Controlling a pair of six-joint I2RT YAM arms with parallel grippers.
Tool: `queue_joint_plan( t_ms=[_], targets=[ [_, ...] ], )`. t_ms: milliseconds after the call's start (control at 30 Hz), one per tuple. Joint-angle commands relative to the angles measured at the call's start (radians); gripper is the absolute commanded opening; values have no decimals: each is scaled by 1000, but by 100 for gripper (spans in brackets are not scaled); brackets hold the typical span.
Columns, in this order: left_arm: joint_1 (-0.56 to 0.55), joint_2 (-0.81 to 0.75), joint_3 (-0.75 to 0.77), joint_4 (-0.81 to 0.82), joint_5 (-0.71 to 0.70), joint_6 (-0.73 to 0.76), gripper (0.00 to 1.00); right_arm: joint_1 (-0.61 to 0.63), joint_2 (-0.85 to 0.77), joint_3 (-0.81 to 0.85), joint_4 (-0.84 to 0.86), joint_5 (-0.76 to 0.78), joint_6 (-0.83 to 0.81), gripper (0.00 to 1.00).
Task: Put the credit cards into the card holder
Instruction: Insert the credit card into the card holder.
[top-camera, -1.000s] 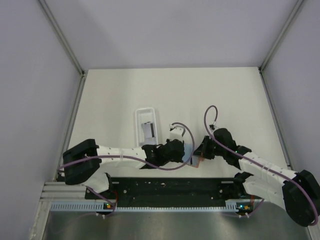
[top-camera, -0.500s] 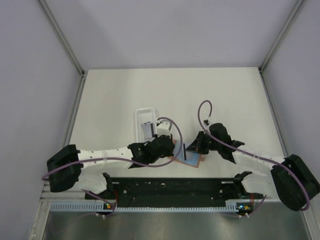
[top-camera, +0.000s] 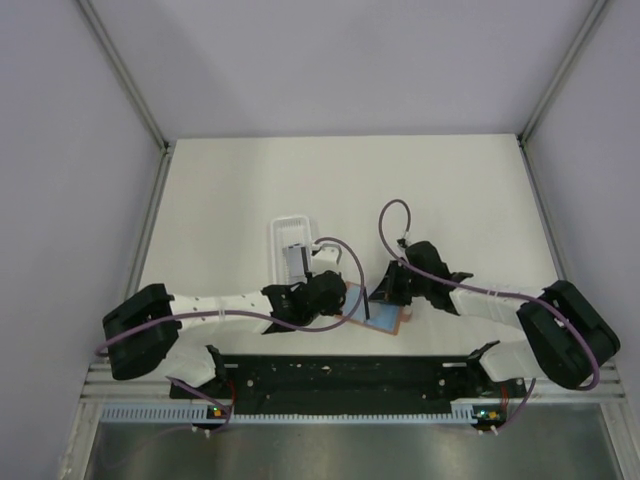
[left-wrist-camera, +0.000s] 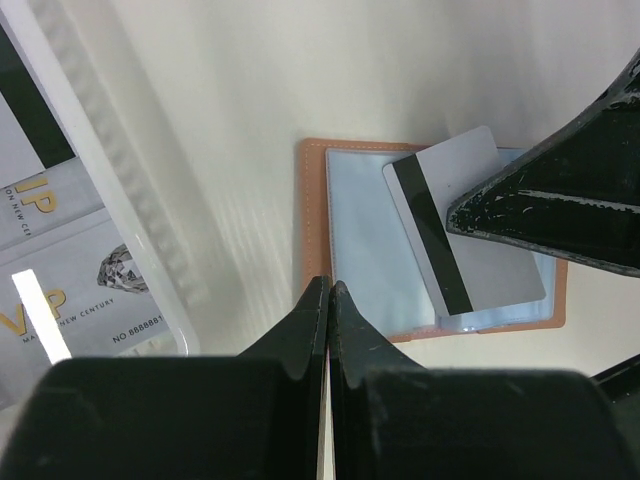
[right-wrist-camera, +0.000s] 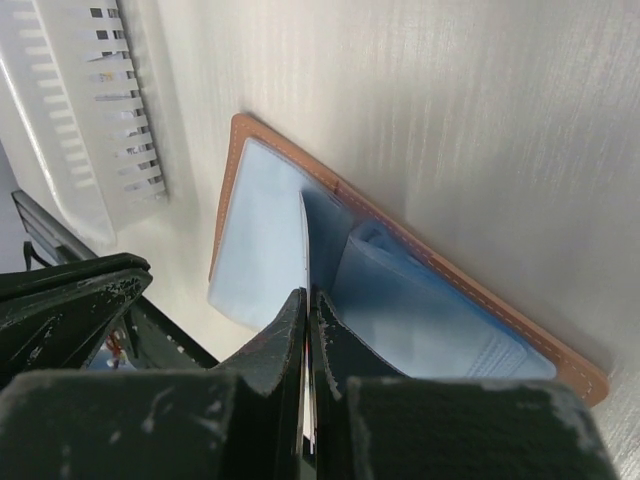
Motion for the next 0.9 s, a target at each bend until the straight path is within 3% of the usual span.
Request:
queue_joint_plan(
  t_ms=[0,467,867],
  targets=[
    [4,14,31,18,9,0,0,19,25,52,-100,45,-108,0],
    [2,16,15,64,78,26,0,19,-100,76,-419,-10,-383,0],
    [-48,146,71,230,222,107,0,19,-101,79,-398,-2,-328,0]
  ],
)
